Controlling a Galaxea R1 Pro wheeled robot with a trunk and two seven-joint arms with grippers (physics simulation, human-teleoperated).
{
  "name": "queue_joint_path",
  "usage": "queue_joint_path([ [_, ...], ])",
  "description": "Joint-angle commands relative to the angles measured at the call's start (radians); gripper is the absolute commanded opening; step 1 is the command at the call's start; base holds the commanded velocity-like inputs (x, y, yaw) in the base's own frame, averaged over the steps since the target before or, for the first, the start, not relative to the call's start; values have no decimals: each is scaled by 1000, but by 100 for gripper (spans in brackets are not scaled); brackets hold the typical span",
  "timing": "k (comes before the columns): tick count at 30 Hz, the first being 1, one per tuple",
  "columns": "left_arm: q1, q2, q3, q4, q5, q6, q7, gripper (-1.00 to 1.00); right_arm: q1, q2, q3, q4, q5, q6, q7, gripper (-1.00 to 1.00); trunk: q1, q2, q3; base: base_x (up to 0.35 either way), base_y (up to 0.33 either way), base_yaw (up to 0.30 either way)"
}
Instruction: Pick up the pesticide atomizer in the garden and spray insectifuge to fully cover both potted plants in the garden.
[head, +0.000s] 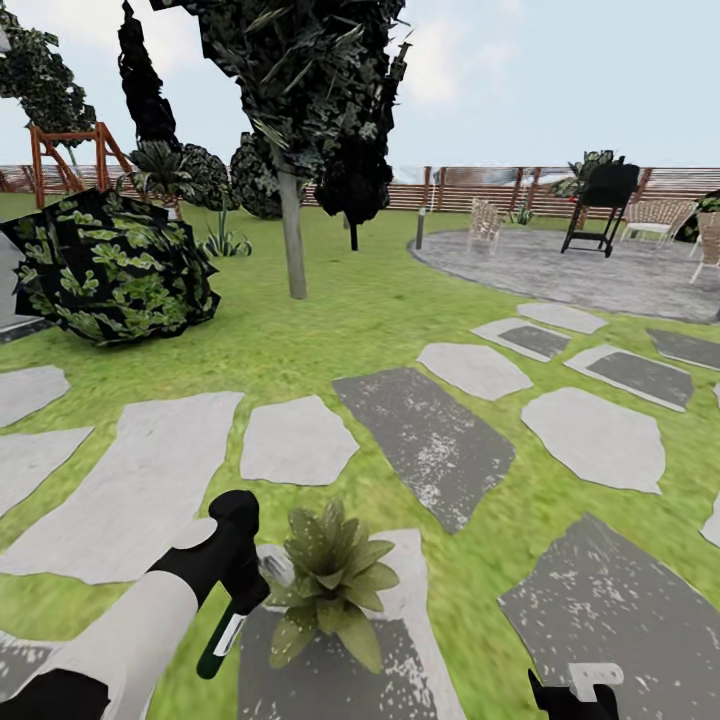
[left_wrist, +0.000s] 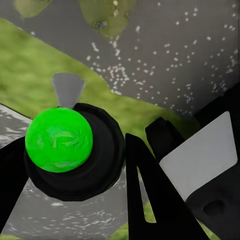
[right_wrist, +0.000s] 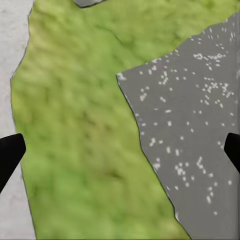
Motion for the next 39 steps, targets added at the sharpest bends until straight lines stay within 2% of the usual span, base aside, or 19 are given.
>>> queue_joint_path([
  [1, 0, 1, -4, -1, -8, 10, -10, -100, -1, 0, -9, 1, 3, -4, 8, 100, 0, 0, -1, 217, -193, 3],
  [7, 0, 1, -9, 0, -8, 7, -10, -100, -1, 1, -8, 1, 3, -4, 8, 100, 0, 0, -1, 125, -241, 1],
  [8, 0, 1, -14, 0, -8, 6, -10, -100, -1, 1, -8, 1, 3, -4, 7, 100, 0, 0, -1, 19, -270, 5],
  [11, 0, 1, -63, 0, -8, 7, -12, -100, -1, 1, -8, 1, 3, -4, 8, 100, 0, 0, -1, 6, -272, 130],
  [14, -1, 0, -90, 0, -7, 7, -13, -100, -1, 1, -7, 1, 3, -4, 7, 100, 0, 0, -1, -9, -273, 246],
  [17, -3, 3, -98, 0, -8, 5, -15, -100, -1, 1, -7, 1, 3, -4, 7, 100, 0, 0, -1, -105, -262, 273],
  [21, -13, 5, -101, 0, -11, 2, -48, -100, -1, 1, -8, 1, 3, -4, 7, 100, 0, 0, -1, -198, -227, 219],
  [26, -31, 0, -106, 2, -75, 5, -78, -100, -1, 0, -9, 1, 3, -4, 7, 100, 0, 0, -1, -174, -191, 27],
  [28, -32, 1, -107, 2, -85, 5, -106, -100, -1, 0, -9, 1, 3, -4, 7, 100, 0, 0, -1, 36, -47, 2],
  [32, -32, 1, -106, 1, -118, 8, -123, -100, -1, 0, -8, 1, 3, -4, 7, 100, 0, 0, -1, 160, -56, 9],
  [39, -29, 1, -106, 1, -125, 10, -125, -100, -1, 1, -8, 1, 3, -4, 6, 100, 0, 0, -1, 234, -143, 206],
])
